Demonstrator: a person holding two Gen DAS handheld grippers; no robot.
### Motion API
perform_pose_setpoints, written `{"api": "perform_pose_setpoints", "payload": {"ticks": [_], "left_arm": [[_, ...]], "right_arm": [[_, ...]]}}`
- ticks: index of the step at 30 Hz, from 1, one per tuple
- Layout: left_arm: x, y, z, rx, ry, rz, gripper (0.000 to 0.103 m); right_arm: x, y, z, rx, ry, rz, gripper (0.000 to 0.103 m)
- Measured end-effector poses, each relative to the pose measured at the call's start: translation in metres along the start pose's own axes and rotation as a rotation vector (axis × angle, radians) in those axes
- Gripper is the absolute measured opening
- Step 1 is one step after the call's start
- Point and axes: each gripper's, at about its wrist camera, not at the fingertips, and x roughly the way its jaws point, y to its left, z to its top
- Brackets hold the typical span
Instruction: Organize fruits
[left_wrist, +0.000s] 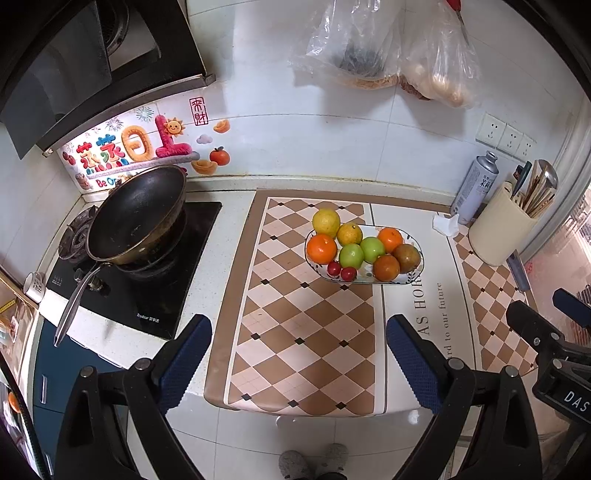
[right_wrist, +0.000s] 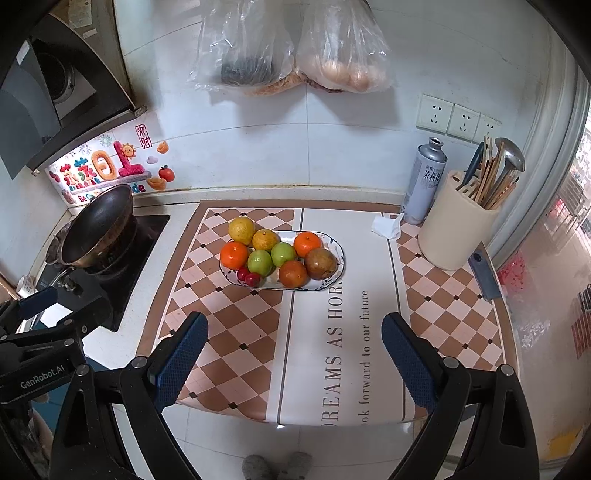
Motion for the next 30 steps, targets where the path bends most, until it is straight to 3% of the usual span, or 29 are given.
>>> {"api": "perform_pose_setpoints", "payload": {"ticks": [30], "left_arm": [[-0.005,0.008,-0.002,0.002,-0.016,0.028,0.097]], "right_arm": [[0.005,0.011,-0.004,-0.023,0.026,0.004,0.097]]}}
